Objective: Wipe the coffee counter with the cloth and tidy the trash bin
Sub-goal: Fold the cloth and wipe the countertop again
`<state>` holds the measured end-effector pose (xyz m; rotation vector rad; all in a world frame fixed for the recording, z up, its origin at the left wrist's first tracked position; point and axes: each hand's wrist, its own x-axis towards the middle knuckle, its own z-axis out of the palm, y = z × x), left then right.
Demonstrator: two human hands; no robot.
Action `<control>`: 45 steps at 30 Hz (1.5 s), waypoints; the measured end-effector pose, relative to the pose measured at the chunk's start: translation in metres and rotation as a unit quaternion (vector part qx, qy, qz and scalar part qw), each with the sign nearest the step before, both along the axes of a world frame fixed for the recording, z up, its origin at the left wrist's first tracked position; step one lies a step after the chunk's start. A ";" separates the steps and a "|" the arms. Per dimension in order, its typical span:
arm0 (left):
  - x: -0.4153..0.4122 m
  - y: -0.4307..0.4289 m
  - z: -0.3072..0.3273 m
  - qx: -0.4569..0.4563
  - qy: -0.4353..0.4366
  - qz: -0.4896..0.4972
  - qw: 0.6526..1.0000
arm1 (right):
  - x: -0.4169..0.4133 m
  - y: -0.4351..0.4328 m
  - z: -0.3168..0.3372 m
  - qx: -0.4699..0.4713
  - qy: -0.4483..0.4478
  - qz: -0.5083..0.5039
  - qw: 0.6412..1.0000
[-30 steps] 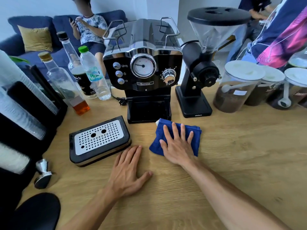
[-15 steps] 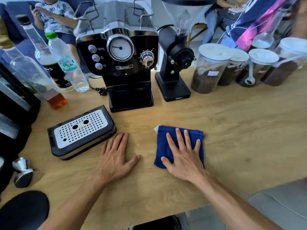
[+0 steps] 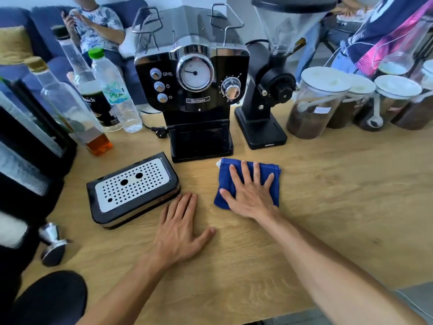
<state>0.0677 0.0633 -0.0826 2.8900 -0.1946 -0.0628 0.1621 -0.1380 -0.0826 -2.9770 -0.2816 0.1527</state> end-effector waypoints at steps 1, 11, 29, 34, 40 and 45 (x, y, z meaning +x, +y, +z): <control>0.001 0.000 0.000 0.001 0.002 0.001 1.000 | 0.006 0.000 0.000 -0.004 -0.002 0.031 1.000; -0.001 0.001 0.014 0.014 0.022 -0.024 0.999 | -0.069 -0.031 0.004 0.028 0.006 0.035 0.999; -0.023 0.010 0.014 -0.001 0.043 -0.006 0.999 | -0.092 -0.025 -0.005 0.026 0.023 -0.119 0.992; -0.026 0.013 0.009 0.009 0.047 -0.003 0.999 | -0.019 0.020 -0.006 0.026 0.026 -0.058 0.998; -0.020 0.018 0.014 0.020 0.055 0.002 0.998 | 0.005 0.031 0.002 0.019 0.026 0.065 0.997; -0.019 0.020 0.019 0.018 0.060 0.012 0.998 | -0.064 0.001 0.005 0.045 0.007 0.077 0.996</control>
